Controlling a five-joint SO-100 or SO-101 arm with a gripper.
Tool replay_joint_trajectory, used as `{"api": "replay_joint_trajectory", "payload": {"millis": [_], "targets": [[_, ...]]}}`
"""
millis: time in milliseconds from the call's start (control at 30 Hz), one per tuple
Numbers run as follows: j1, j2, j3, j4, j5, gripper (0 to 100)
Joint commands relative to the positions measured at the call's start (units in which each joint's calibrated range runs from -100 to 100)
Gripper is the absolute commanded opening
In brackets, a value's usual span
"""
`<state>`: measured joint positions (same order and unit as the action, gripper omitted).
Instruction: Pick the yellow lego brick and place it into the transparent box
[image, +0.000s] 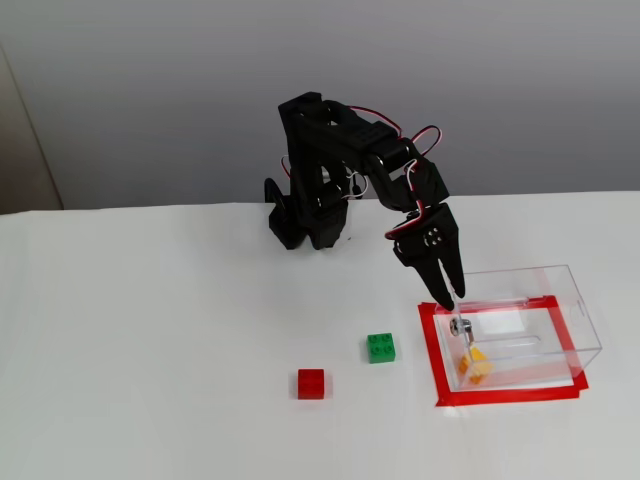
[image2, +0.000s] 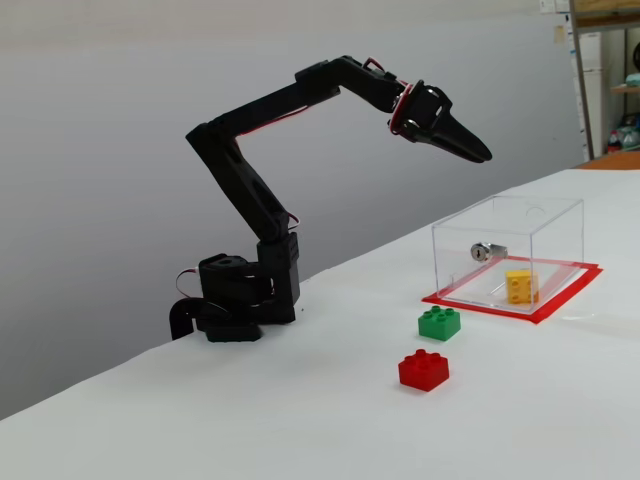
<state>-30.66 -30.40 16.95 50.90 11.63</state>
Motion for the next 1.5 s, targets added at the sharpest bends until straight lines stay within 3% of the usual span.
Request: {"api": "replay_joint_trajectory", "payload": {"millis": [0, 300, 567, 1100, 1467], "targets": [[4.45, -6.21, 3.04, 0.01, 0.01, 11], [17.91, -19.79, 15.24, 0.01, 0.01, 2], [25.97, -27.34, 23.11, 0.01, 0.01, 2], [30.18, -37.01, 40.65, -0.07, -0.14, 2], [32.92, -43.29, 51.68, -0.07, -3.95, 2]]}}
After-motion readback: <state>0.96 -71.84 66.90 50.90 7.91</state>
